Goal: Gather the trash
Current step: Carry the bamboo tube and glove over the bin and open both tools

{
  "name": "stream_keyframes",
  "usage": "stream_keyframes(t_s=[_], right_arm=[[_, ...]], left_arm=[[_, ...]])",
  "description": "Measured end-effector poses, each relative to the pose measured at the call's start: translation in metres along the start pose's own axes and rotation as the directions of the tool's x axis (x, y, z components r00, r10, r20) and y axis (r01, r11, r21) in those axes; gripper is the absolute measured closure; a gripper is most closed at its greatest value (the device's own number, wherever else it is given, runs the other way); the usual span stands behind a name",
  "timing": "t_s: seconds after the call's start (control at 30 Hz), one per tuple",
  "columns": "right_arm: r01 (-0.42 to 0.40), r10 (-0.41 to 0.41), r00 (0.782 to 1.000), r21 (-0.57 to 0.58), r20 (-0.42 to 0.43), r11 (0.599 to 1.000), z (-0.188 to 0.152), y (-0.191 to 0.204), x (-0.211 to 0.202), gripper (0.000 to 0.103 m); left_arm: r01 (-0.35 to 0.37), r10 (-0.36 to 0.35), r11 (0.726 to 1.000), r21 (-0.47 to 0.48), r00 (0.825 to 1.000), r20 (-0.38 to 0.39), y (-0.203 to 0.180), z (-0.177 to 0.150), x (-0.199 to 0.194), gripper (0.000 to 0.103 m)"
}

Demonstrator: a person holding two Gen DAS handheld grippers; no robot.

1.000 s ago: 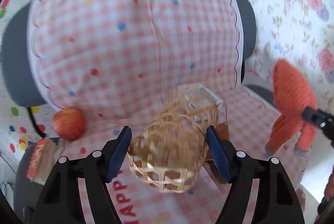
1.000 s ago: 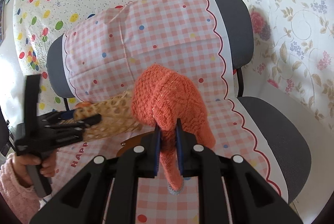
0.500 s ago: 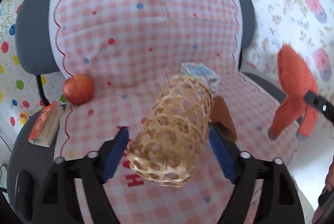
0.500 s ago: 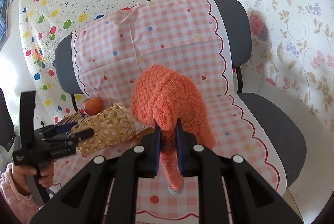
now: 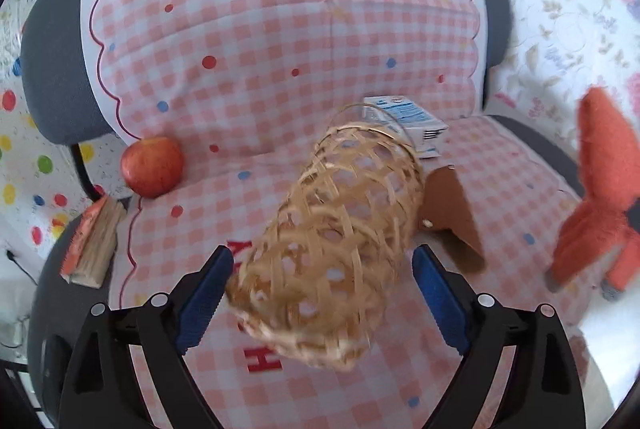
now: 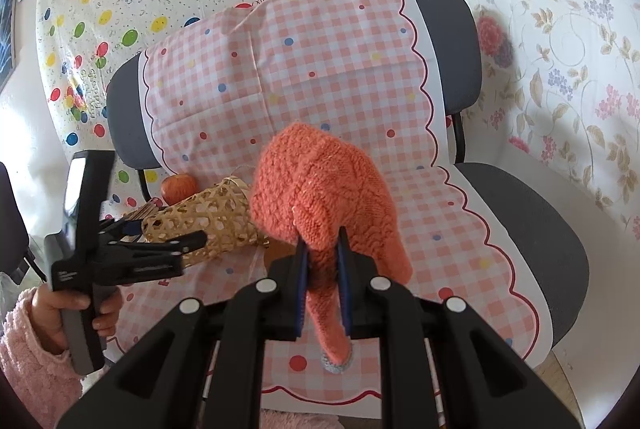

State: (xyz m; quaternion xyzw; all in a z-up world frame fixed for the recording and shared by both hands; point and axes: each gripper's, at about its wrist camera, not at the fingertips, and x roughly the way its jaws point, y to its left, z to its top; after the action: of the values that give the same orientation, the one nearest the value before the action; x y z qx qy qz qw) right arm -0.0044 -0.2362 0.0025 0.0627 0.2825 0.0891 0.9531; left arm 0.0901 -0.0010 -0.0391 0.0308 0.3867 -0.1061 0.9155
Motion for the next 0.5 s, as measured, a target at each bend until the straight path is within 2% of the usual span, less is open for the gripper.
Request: stream_keyframes(t_s=[0.1, 0.17, 0.37, 0.5], right_arm=[[0.001, -0.001, 1.0, 0.006, -0.007, 1.0, -0.001, -0.002, 0.003, 0.09], [-0.004, 0.004, 1.0, 0.011, -0.012, 1.0, -0.002, -0.003, 0.006, 0.09], [-0.021, 0.021, 1.0, -0.002, -0.01, 1.0, -0.003, 0.003, 0.008, 0.09], [-0.019, 0.019, 1.0, -0.004, 0.0, 1.0, -0.002, 0.003, 0.006, 0.09]], left_arm=[[0.105, -0.104, 0.994, 0.015, 0.994, -0.029, 0.002, -0.01, -0.008, 0.014], [0.131, -0.13, 0.991, 0.031, 0.991, -0.033, 0.001, -0.014, -0.016, 0.014], [0.071, -0.072, 0.997, 0.036, 0.997, 0.032, 0.005, -0.006, -0.041, 0.014], [0.04, -0.04, 0.999, 0.029, 0.999, 0.017, 0.002, 0.014, -0.033, 0.013]])
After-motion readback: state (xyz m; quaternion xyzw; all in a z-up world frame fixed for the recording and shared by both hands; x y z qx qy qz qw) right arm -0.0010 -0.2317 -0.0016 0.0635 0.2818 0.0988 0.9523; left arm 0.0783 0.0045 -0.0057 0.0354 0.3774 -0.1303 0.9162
